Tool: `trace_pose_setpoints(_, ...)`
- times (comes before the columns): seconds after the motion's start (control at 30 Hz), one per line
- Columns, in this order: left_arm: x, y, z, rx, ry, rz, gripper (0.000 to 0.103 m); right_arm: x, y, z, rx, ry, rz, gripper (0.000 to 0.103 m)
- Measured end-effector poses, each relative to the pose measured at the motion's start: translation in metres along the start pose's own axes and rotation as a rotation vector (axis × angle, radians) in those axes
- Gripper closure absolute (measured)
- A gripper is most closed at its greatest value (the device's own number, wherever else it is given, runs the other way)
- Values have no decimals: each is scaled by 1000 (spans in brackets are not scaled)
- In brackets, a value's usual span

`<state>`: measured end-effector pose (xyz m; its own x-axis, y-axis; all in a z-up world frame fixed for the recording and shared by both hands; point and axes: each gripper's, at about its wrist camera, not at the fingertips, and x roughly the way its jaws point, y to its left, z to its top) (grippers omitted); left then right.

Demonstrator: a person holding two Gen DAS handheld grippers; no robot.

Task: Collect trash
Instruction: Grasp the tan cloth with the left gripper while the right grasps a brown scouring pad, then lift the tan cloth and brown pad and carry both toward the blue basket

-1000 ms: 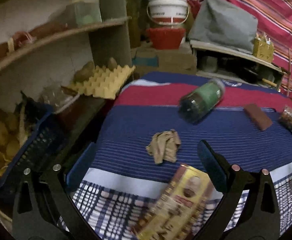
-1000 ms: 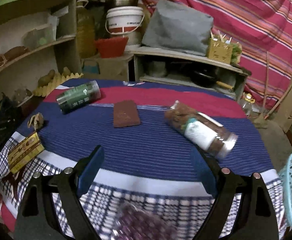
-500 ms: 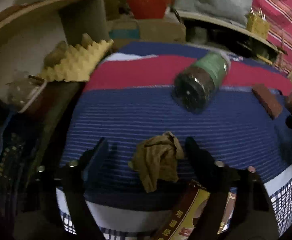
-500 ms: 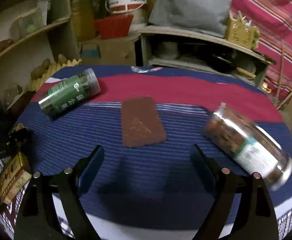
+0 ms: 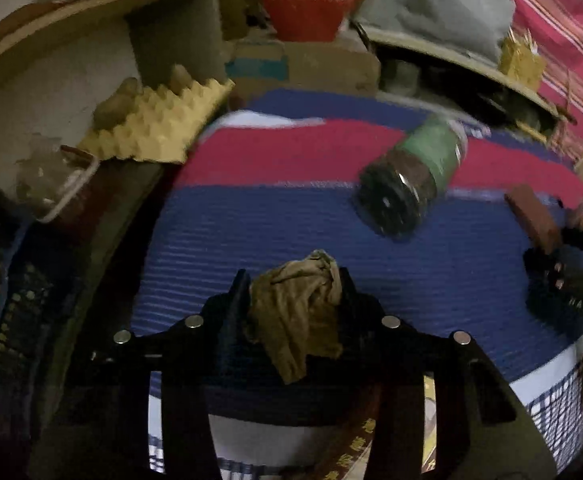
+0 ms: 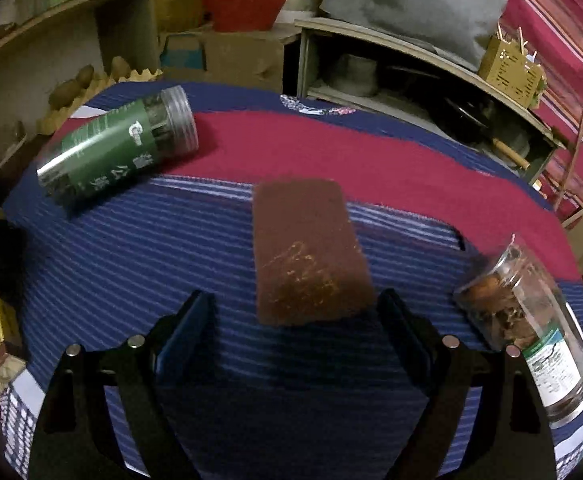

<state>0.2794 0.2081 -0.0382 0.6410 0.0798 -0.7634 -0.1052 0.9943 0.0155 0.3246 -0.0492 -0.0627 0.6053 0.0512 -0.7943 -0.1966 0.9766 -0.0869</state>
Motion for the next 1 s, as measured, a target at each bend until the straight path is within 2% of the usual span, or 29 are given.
trace_pose_setpoints(0.13, -15, 5, 5, -38, -45, 11, 60, 1, -4, 0, 28, 2, 13, 17)
trace_pose_setpoints(0.3, -29, -1, 3, -18, -82, 18, 60, 10, -17, 3, 87, 21, 48, 17)
trace_pose_setpoints(0.5, -34, -11, -6, 13, -87, 21, 60, 16, -14, 8, 73, 17, 45, 17)
trace_pose_setpoints(0.53, -35, -12, -8, 12, -88, 22, 60, 17, -15, 9, 87, 17, 53, 19)
trace_pose_setpoints(0.6, -37, -10, -12, -3, -85, 12, 60, 16, -16, 9, 98, 9, 49, 32)
trace_pose_setpoints(0.63, -39, -10, -14, -10, -84, 12, 60, 13, -16, 9, 103, 4, 47, 44)
trace_pose_setpoints(0.7, -43, -10, -17, -14, -84, 20, 60, 10, -16, 8, 102, 8, 50, 45)
trace_pose_setpoints(0.87, -72, -14, -27, -18, -111, 35, 60, -20, -29, -5, 124, -44, 76, 45)
trace_pose_setpoints(1.0, -102, -20, -35, -20, -147, 36, 60, -67, -48, -18, 126, -110, 74, 45)
